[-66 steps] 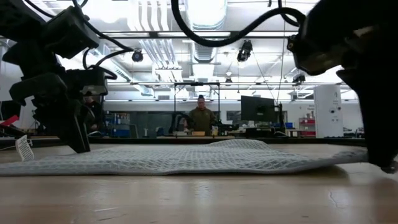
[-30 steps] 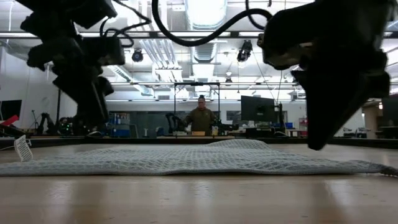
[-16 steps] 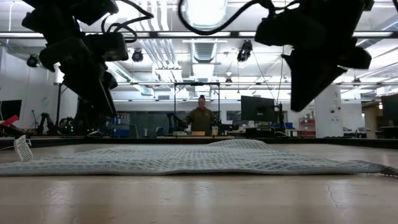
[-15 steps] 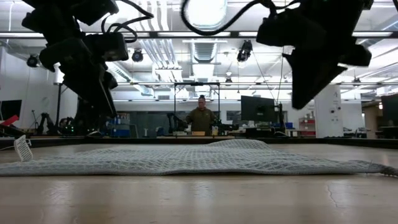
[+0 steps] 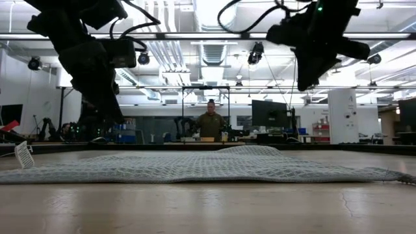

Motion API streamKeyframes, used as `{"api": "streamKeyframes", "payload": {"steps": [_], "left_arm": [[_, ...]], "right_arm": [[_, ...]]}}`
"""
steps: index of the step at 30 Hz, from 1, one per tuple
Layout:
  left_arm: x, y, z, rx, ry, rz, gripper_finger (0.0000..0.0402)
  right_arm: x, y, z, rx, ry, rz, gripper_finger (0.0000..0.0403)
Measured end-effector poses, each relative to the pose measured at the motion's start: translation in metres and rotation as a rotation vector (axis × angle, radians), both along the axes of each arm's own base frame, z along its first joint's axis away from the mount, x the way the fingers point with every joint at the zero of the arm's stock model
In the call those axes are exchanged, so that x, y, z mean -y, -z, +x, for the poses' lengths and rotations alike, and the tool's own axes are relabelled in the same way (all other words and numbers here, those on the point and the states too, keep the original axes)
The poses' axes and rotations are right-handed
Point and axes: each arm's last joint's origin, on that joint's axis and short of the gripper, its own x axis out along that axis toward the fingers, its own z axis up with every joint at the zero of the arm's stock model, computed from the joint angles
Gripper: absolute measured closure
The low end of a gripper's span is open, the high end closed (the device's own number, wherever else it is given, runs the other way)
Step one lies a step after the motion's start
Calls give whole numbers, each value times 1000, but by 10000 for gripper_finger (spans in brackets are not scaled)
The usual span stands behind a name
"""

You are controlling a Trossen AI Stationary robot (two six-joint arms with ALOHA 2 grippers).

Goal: Fold microfiber towels
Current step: Fold the microfiber cloth on the table

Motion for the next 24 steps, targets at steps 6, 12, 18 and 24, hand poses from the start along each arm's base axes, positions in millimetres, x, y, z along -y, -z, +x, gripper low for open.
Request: {"api": "streamKeyframes", "payload": {"steps": [6, 12, 18, 24], "left_arm": [[-2, 0, 0, 1, -10, -1, 264], [-7, 0, 1, 4, -55, -18, 264], [-11, 0, 1, 10, -116, -46, 264], [-14, -1, 2, 24, -178, -81, 264]], "right_arm": [[20, -5, -20, 213, 5, 4, 394], [33, 2, -38, 435, -61, -5, 394], [44, 13, -58, 492, 5, 11, 394], [49, 17, -57, 501, -27, 9, 394]]}}
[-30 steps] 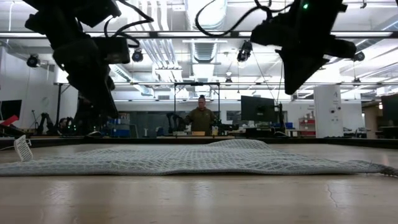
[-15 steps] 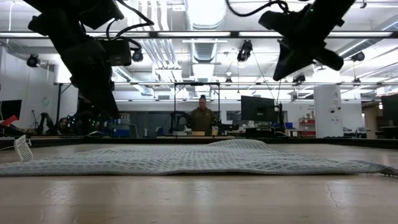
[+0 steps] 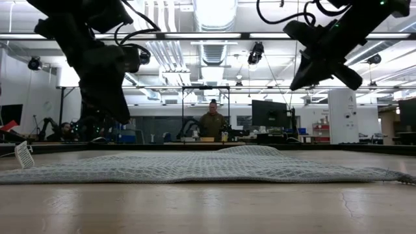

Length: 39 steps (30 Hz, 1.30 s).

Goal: Fold microfiber towels
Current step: Fold the microfiber cloth on the table

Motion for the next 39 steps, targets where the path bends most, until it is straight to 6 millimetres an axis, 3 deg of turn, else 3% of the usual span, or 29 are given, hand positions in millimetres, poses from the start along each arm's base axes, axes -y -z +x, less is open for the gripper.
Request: {"api": "streamKeyframes", "payload": {"steps": [14, 30, 39], "left_arm": [[-2, 0, 0, 1, -17, -7, 264], [-3, 0, 0, -5, 29, 25, 264], [-5, -1, 0, 3, -18, -2, 264]], "right_arm": [[23, 8, 13, 114, 70, 72, 394], [27, 43, 32, 90, 185, 250, 394], [33, 47, 33, 106, 230, 327, 394]]}}
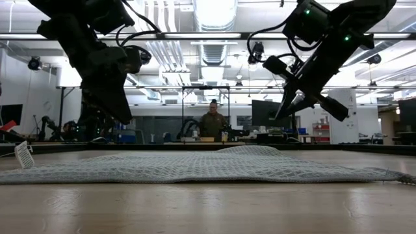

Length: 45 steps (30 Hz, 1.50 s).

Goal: Fold microfiber towels
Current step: Fold the microfiber cloth on the table

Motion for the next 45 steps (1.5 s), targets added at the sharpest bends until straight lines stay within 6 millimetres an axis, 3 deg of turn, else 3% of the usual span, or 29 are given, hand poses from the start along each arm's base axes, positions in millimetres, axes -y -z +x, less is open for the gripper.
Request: {"api": "streamKeyframes", "payload": {"steps": [29, 45], "left_arm": [[-1, -2, 2, 36, -90, -58, 264], [-1, -2, 2, 35, -89, -57, 264]], "right_arm": [[0, -8, -2, -37, -204, -66, 385], [-1, -6, -2, -55, -219, -58, 385]]}}
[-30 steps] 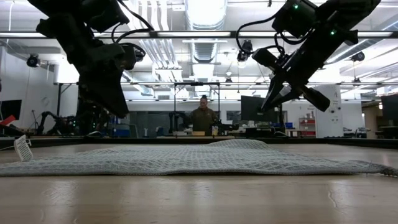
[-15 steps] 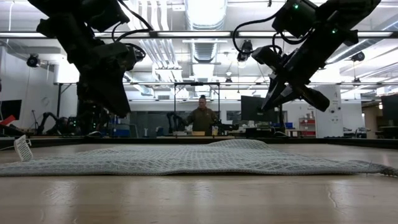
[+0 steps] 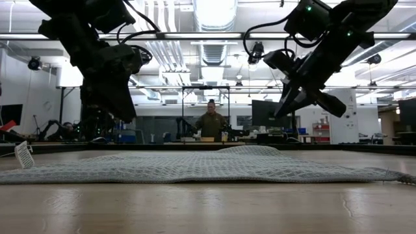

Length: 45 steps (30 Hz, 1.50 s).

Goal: Fold microfiber towels
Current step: Fold the microfiber cloth on the table

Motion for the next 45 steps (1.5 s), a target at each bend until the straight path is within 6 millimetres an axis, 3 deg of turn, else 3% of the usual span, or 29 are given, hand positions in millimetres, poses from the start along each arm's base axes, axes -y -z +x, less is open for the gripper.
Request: {"api": "streamKeyframes", "payload": {"steps": [10, 27, 45], "left_arm": [[0, 0, 0, -5, 23, 19, 264], [0, 0, 0, -7, 23, 24, 264], [0, 1, 0, -8, 24, 24, 264]], "right_arm": [[-3, 1, 1, -16, -127, 43, 385], [-3, 0, 2, 23, -70, 89, 385], [-3, -9, 8, 110, -124, 28, 385]]}}
